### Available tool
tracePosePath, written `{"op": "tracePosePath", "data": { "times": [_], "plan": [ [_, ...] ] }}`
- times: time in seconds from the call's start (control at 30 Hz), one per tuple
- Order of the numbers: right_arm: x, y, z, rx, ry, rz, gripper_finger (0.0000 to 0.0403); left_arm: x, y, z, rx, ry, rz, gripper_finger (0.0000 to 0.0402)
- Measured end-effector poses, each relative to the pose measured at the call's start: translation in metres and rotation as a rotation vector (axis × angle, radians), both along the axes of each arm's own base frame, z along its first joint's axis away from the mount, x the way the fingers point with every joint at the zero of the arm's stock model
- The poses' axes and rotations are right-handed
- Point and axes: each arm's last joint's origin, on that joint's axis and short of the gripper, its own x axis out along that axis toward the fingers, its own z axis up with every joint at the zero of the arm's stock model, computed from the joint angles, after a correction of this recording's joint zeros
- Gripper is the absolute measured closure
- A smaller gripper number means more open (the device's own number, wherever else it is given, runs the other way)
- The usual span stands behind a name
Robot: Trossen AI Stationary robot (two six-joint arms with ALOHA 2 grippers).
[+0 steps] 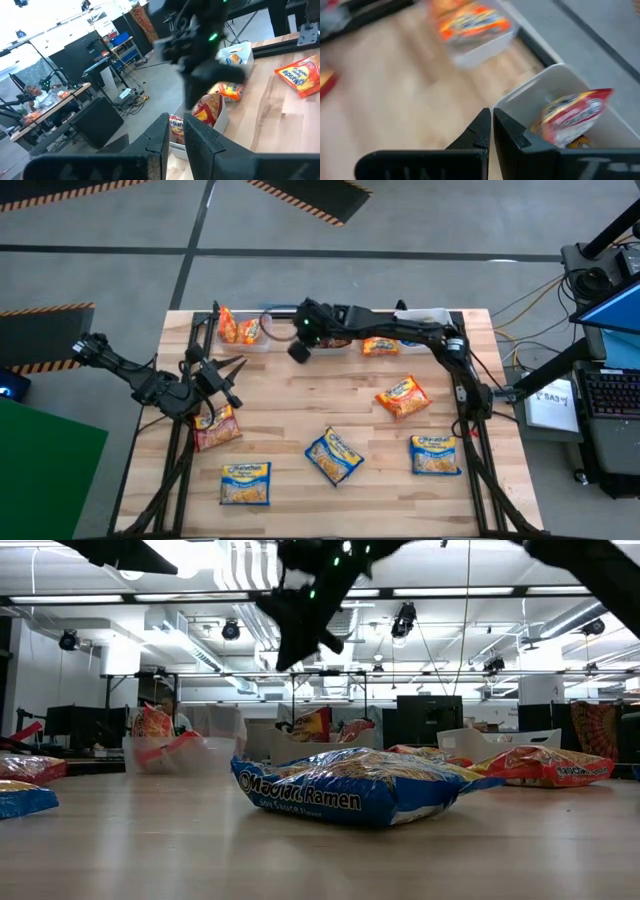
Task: Sort Maruchan noodles
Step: Put the blue noodle pack into the white bin
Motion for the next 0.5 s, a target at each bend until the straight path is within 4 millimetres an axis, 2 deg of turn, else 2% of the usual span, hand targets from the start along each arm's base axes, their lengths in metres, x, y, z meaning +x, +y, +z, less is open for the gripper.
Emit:
{"op": "tracePosePath", "data": {
  "times": [0.17, 0.43, 0.5],
  "plan": [
    [-0.010, 0.055, 0.015, -0.024, 0.060, 0.167, 0.0394, 0.002, -0.001, -0.002, 0.005, 0.012, 0.000, 0.0362],
    [-0.022, 0.139, -0.015, 0.140, 0.118, 0.532, 0.0394, 0.009, -0.005, -0.006, 0.024, 0.047, 0.000, 0.0362],
    [-0.026, 0.156, -0.029, 0.195, 0.128, 0.611, 0.0394, 0.011, -0.006, -0.006, 0.026, 0.052, -0.001, 0.0362]
  ]
}}
